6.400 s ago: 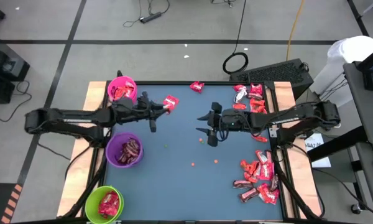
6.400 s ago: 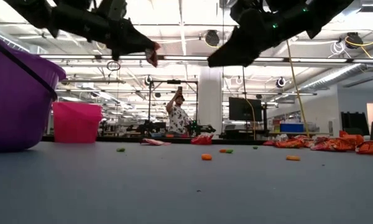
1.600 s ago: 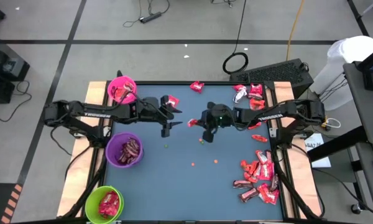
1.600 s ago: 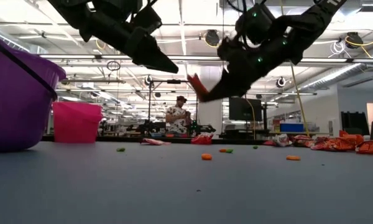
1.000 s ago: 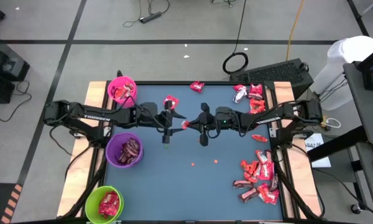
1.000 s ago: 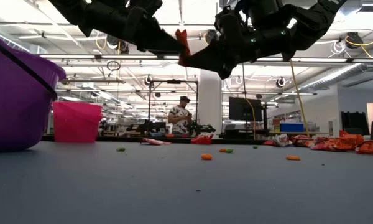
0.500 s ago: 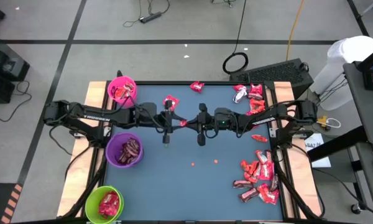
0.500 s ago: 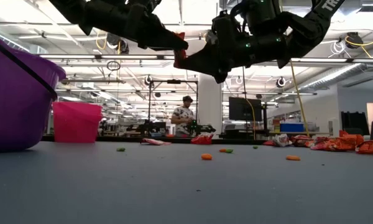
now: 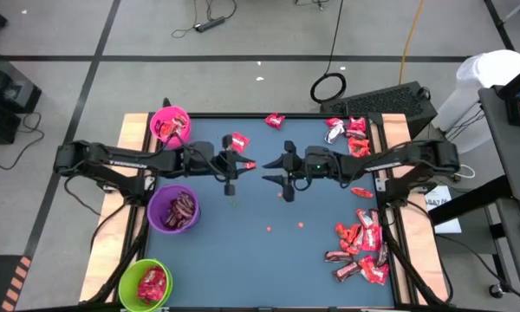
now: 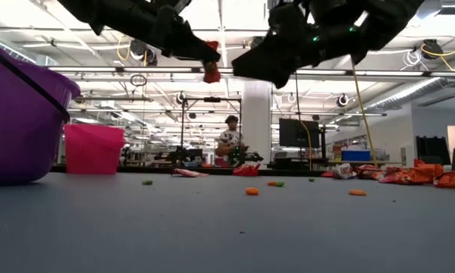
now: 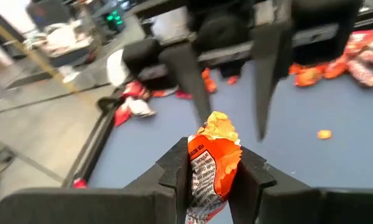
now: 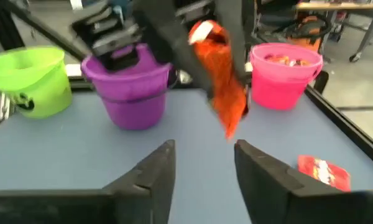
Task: Organize candy in baskets
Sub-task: Put the orange chocolate into the pink bucket
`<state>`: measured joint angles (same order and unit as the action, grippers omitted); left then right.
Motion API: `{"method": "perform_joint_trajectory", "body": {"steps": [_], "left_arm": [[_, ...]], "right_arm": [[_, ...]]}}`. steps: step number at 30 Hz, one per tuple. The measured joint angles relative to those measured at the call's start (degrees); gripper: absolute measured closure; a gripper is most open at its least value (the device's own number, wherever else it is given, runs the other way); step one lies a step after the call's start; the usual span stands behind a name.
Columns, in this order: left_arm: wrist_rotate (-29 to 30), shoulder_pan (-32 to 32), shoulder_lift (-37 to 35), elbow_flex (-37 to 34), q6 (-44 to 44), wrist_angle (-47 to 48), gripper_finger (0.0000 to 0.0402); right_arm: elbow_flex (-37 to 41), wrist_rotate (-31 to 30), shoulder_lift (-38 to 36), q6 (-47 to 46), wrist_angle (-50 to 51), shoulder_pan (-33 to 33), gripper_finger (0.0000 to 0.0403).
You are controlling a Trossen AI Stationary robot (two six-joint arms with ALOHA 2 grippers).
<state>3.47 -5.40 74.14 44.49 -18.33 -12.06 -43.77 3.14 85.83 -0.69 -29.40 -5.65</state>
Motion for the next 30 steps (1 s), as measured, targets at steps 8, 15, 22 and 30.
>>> {"method": "perform_joint_trajectory", "body": {"steps": [8,15,22,30], "left_arm": [[11.73,-1.86,-8.20,0.00,3.10,11.44,0.0316],[20.84,-7.94,-14.29,0.00,7.55,22.25,0.0315],[27.26,-18.08,-16.57,0.00,12.70,32.73,0.0315],[27.38,-31.05,-16.65,0.00,18.39,42.08,0.0315]], "right_arm": [[0.04,-4.04,-7.27,2.45,14.23,0.00,0.0220],[0.02,-6.51,-6.99,1.65,19.42,0.00,0.0220],[0.07,-6.34,-6.22,1.42,20.17,0.00,0.0220],[0.07,-6.28,-6.18,1.36,21.52,0.00,0.0220]]}}
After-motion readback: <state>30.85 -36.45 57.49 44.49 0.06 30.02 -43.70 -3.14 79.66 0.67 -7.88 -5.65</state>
